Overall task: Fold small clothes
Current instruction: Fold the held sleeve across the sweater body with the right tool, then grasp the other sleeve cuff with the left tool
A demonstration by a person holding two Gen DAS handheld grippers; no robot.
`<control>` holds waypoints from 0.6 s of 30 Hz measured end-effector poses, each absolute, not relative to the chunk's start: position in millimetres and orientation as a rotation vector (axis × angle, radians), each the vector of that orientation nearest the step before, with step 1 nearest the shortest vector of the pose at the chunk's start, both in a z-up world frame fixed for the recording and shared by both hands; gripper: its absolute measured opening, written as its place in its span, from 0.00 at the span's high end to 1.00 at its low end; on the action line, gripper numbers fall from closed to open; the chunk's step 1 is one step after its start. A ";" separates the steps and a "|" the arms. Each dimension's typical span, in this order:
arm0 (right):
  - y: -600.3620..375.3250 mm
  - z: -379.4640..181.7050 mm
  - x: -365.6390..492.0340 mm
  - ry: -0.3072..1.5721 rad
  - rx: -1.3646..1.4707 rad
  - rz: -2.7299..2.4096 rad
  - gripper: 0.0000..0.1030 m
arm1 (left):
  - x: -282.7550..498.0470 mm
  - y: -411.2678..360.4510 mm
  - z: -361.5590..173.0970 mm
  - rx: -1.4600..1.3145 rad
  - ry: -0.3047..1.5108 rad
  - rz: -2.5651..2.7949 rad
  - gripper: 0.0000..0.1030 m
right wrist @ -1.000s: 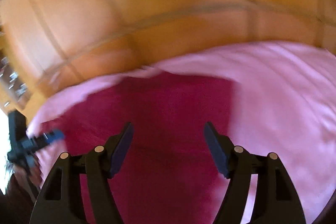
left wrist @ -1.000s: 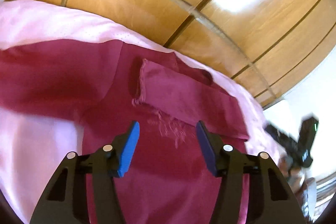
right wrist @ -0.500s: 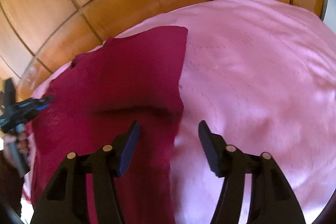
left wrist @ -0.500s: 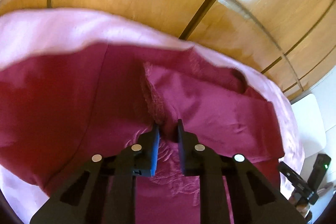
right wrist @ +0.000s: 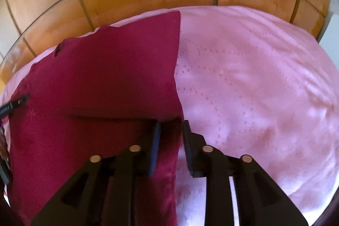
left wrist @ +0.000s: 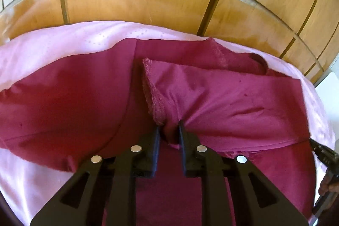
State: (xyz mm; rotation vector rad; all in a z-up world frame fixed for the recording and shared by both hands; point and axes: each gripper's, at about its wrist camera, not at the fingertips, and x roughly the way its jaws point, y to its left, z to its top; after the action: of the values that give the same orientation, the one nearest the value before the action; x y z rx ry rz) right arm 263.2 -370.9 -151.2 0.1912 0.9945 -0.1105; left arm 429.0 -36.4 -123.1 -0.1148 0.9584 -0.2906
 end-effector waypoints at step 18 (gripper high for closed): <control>-297.0 -173.1 355.1 0.957 0.071 -0.072 0.31 | 425.8 -27.2 -133.8 -0.141 0.941 -0.287 0.75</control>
State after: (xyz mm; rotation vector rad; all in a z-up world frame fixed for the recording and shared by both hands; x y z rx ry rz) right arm 355.1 -297.0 -173.1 0.0715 0.9565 -0.0724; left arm 425.8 -27.2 -133.8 -0.1413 0.9407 -0.2868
